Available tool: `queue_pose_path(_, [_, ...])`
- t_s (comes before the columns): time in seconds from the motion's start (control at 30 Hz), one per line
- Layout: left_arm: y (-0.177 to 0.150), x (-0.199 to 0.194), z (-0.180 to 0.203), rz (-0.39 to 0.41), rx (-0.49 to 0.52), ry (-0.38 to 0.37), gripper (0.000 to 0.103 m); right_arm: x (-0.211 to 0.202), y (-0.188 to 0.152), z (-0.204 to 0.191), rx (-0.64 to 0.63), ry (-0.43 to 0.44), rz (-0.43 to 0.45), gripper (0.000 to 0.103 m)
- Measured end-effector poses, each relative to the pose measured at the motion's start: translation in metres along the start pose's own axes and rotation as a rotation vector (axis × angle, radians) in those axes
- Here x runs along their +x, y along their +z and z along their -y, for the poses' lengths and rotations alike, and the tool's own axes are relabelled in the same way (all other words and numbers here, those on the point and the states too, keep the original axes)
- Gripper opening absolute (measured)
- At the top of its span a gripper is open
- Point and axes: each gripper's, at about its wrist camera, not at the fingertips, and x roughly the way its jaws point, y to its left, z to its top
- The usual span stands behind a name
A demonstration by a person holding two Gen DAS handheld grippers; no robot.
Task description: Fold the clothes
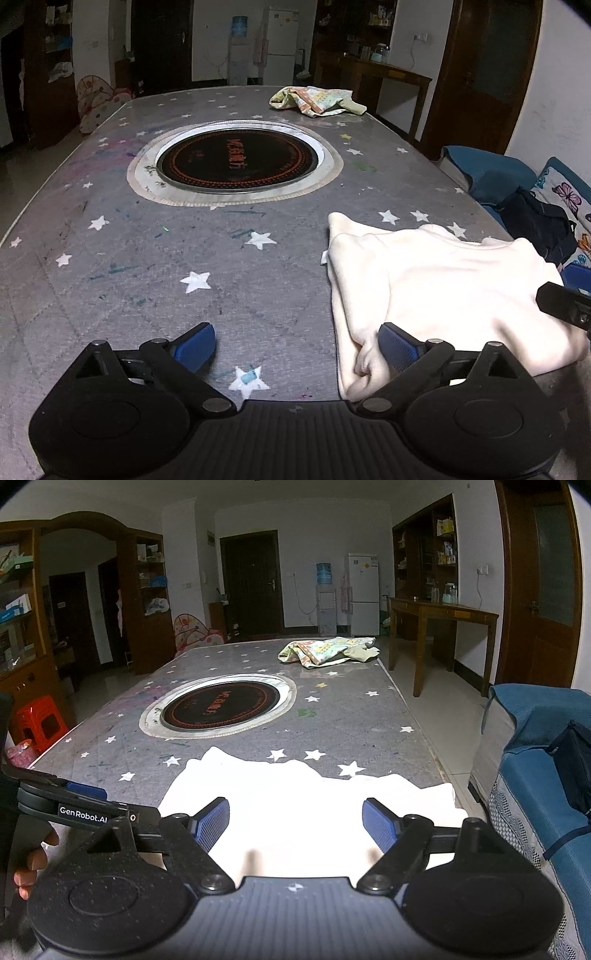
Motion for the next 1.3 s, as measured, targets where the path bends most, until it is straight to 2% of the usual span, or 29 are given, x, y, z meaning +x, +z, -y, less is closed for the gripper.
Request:
queue_pose_path(0.47, [0.002, -0.007, -0.005, 0.045, 0.018, 0.02, 0.096, 0.008, -0.012, 0.003, -0.002, 0.008, -0.049, 0.081])
queue_pose_path(0.67, [0.0, -0.012, 0.003, 0.067, 0.057, -0.005, 0.096, 0.013, -0.023, 0.007, 0.004, -0.011, -0.092, 0.081])
queue_pose_path(1.07, [-0.008, -0.011, 0.019, 0.055, 0.145, -0.019, 0.096, 0.013, -0.041, 0.005, -0.046, -0.038, -0.152, 0.082])
queue_pose_path(1.3, [-0.013, -0.006, 0.021, 0.032, 0.179, -0.015, 0.097, 0.007, -0.035, 0.004, -0.036, -0.041, -0.126, 0.082])
